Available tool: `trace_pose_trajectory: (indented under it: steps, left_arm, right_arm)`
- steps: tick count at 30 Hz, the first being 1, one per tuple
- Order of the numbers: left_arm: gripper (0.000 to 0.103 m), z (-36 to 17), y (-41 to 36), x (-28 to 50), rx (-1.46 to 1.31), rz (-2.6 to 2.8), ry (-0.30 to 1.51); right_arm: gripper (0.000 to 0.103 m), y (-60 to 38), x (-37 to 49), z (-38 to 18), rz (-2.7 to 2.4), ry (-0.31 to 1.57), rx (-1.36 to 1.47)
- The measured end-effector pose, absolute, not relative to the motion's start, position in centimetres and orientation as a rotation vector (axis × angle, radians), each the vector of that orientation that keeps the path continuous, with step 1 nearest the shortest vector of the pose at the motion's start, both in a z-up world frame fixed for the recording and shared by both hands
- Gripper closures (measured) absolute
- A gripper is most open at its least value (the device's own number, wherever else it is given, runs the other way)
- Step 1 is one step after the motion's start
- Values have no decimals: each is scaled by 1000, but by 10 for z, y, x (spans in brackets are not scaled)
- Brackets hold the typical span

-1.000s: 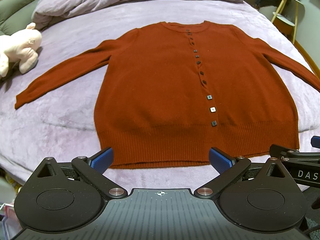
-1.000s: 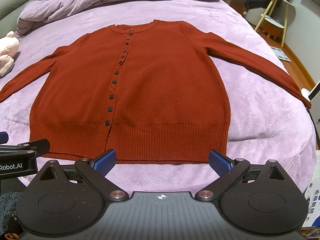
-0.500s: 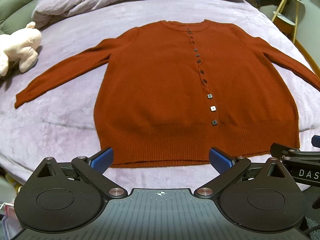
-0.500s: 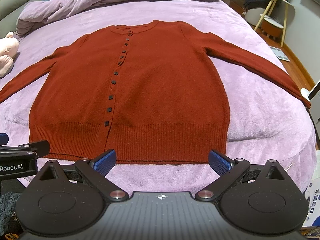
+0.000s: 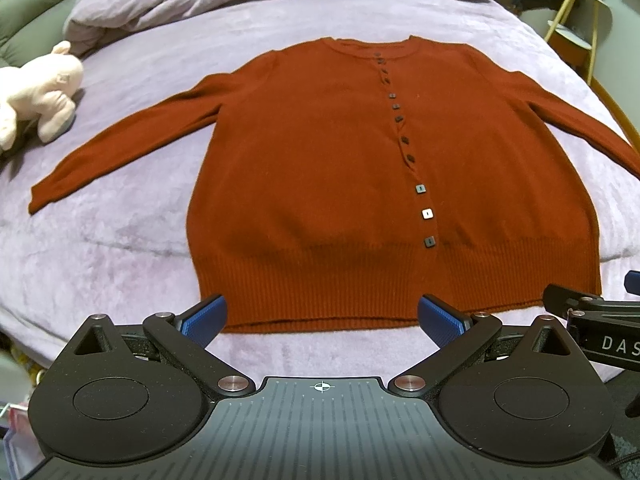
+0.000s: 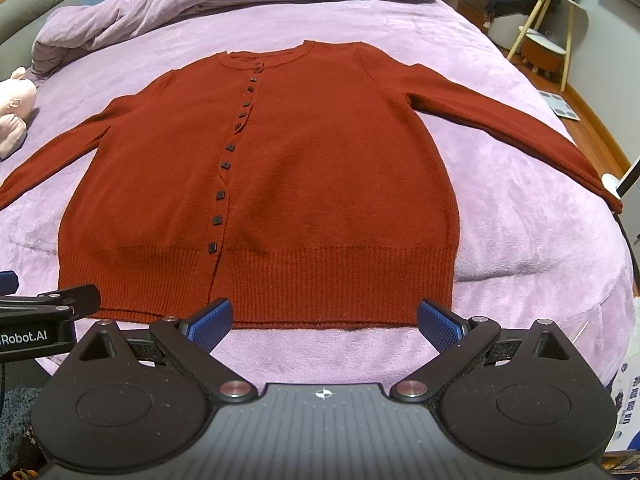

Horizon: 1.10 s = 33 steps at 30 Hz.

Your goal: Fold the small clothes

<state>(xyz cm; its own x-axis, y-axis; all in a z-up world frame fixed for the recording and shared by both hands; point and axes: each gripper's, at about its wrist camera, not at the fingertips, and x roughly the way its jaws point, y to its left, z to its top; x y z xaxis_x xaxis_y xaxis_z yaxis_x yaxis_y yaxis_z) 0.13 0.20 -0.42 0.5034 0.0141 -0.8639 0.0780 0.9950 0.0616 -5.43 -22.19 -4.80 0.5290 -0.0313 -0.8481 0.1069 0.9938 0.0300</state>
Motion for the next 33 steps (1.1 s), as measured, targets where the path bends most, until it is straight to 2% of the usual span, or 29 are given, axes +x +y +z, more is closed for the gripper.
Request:
trace_pose_trajectory:
  steps: [23, 28, 33]
  left_arm:
    - [0, -10, 2, 5, 90, -43, 1060]
    - [0, -10, 5, 6, 59, -62, 1063]
    - [0, -7, 11, 11, 0, -97, 1025]
  right_arm:
    - [4, -224, -53, -52, -82, 1004, 107]
    - [4, -227, -58, -47, -41, 933, 129]
    - [4, -248, -66, -46, 47, 733, 197]
